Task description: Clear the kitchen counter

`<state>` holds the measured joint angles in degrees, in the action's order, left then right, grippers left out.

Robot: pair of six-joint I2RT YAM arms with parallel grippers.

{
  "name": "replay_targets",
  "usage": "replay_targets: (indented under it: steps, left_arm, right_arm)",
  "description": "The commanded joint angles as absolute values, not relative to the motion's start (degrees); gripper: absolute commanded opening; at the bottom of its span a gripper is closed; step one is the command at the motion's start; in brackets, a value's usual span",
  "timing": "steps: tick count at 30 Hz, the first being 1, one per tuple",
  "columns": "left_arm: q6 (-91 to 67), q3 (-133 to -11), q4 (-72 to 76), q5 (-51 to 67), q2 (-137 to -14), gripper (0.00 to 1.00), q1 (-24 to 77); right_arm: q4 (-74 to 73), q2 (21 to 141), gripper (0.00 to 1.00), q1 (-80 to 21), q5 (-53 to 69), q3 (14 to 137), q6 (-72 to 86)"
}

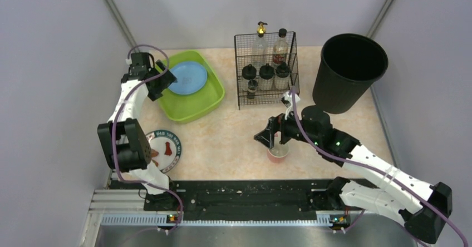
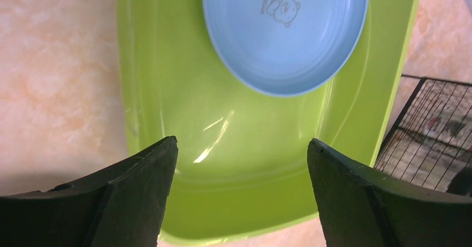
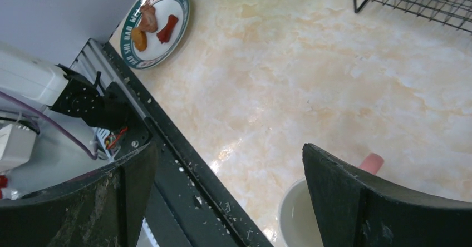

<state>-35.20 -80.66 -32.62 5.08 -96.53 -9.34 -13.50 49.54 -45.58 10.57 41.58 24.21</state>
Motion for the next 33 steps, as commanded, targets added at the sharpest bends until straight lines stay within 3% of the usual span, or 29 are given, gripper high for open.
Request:
replay_targets:
  steps: [1,8,23,33]
  left_arm:
    - [-32.1,-77.6,-35.9,2.5,-88.3,0.9,-9.4]
    - [-30.4,-70.7,-37.9,-2.9,-75.1,0.89,-9.4]
    - [-35.2,-56.4,-44.5,-14.1,-52.0,0.89,-9.4]
    - [-35.1,-50.7,-44.4,-7.4,-46.5,0.88,-9.5]
  right_arm:
    - [-7.1,53.1,0.99,-46.0,14.6,45.3,26.3]
    - [1.7,60.5,0.98,-48.4,19.7,45.7,29.9]
    - [12.8,82.6,0.89,-59.9,17.6,54.8,32.6]
    - [20.0,100.9,0.8,-64.0,16.0,63.7,34.7]
